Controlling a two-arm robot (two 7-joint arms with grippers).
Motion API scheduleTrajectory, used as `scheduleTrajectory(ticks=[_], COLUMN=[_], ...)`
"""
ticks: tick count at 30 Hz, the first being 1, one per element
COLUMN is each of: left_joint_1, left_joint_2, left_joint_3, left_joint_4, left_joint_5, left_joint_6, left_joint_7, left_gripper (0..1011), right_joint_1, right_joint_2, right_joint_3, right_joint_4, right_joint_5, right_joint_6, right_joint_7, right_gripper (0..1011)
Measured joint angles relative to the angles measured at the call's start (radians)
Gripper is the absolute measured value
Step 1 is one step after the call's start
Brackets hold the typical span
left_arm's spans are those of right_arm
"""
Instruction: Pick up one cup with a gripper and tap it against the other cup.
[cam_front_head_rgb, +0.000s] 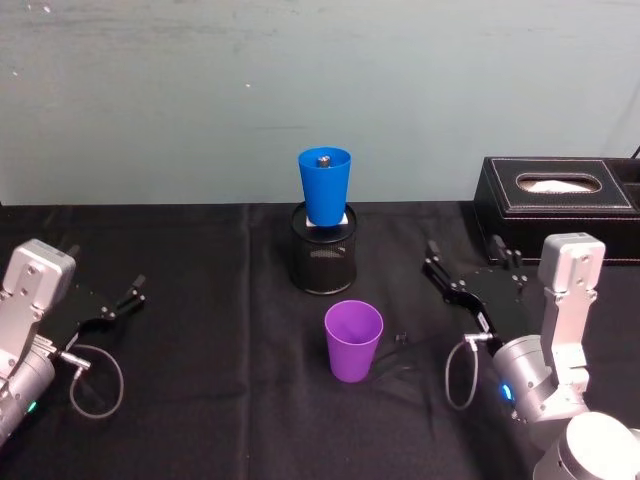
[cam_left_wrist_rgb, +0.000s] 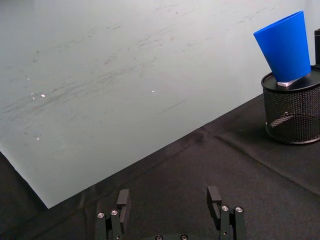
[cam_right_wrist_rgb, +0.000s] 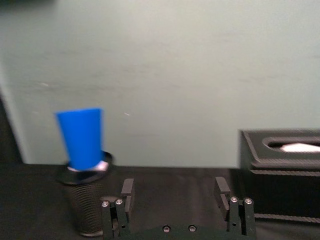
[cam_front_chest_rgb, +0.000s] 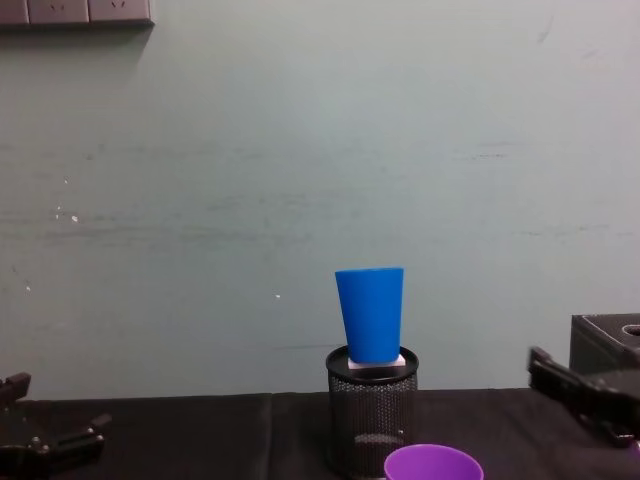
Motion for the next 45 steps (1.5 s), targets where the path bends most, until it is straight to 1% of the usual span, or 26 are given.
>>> scheduleTrajectory(ticks=[2, 4, 8, 10, 45], left_joint_1=[0.0, 0.0, 0.0, 0.0, 0.0], left_joint_2=[0.0, 0.0, 0.0, 0.0, 0.0], left_joint_3=[0.0, 0.0, 0.0, 0.0, 0.0], left_joint_4=[0.0, 0.0, 0.0, 0.0, 0.0], left_joint_5=[0.0, 0.0, 0.0, 0.0, 0.0], left_joint_6=[0.0, 0.0, 0.0, 0.0, 0.0], left_joint_7=[0.0, 0.0, 0.0, 0.0, 0.0], left_gripper=[1000, 1000, 1000, 1000, 1000], right_joint_1=[0.003, 0.005, 0.005, 0.005, 0.004], right_joint_2=[-0.01, -0.016, -0.025, -0.028, -0.025], right_joint_3=[0.011, 0.016, 0.022, 0.024, 0.021], right_joint_4=[0.015, 0.02, 0.028, 0.03, 0.027], right_joint_5=[-0.013, -0.017, -0.026, -0.025, -0.024], right_joint_6=[0.015, 0.023, 0.032, 0.038, 0.034], right_joint_7=[-0.021, -0.028, -0.03, -0.018, -0.018], right_gripper=[1002, 1002, 1003, 1003, 1002])
